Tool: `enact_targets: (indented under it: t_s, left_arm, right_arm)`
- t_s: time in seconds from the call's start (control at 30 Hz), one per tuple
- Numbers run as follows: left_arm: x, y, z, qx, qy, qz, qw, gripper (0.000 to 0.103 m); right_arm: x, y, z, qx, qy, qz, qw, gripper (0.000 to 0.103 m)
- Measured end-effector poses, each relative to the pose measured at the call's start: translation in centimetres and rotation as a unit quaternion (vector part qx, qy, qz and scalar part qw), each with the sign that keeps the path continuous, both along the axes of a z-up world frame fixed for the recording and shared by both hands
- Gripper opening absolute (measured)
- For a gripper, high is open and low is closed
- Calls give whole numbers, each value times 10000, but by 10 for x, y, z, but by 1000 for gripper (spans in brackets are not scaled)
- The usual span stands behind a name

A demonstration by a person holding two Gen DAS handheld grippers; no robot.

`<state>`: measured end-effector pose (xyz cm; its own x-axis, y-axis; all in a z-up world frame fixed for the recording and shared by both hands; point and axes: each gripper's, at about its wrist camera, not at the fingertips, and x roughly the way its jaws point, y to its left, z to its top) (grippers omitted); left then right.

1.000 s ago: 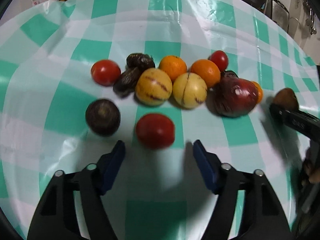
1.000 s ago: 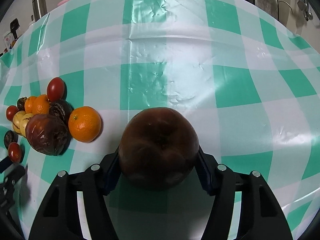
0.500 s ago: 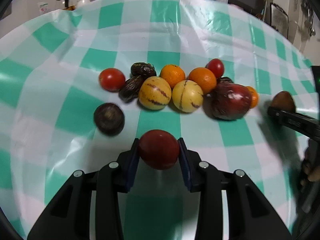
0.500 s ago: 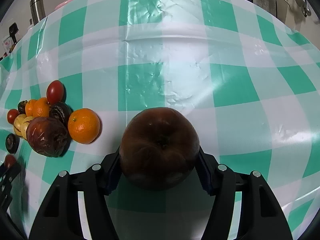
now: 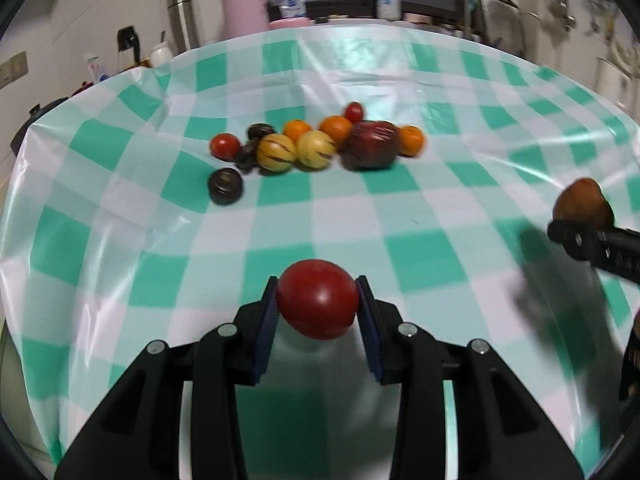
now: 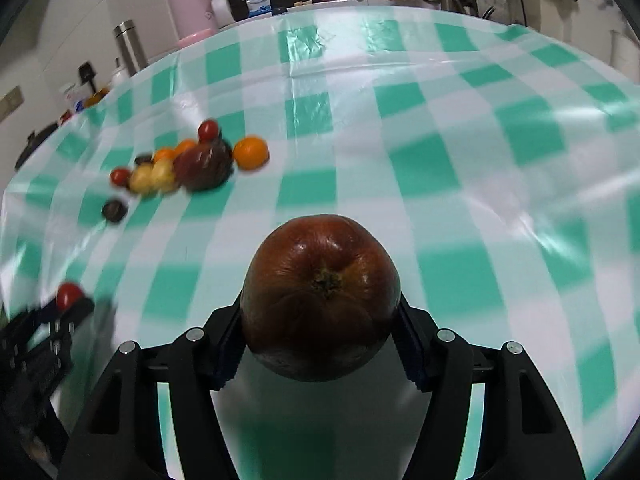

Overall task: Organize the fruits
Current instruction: 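Carry the apple and tomato to the white box and lower them inside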

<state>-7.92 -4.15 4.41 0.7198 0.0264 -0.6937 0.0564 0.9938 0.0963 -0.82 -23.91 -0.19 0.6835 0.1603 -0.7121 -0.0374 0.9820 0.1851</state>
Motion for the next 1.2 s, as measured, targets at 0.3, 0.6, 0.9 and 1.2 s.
enact_targets:
  t_s: [0.3, 0.6, 0.9, 1.2]
  left_arm:
    - [-48, -61, 6, 216, -126, -776, 9967, 38]
    - [-78, -124, 12, 496, -230, -1505, 9871, 38]
    - [-111, -198, 11, 870, -322, -2330, 9680, 38]
    - [-148, -274, 3, 1220, -370, -3194, 9390, 38]
  right_arm:
    - [-102, -44, -7, -310, -90, -261, 9991, 62]
    - [-171, -108, -8, -282, -218, -774, 9964, 62]
    - [-233, -167, -20, -82, -274, -1453, 9890, 62]
    - [-277, -214, -36, 85, -235, -2044, 9786, 62]
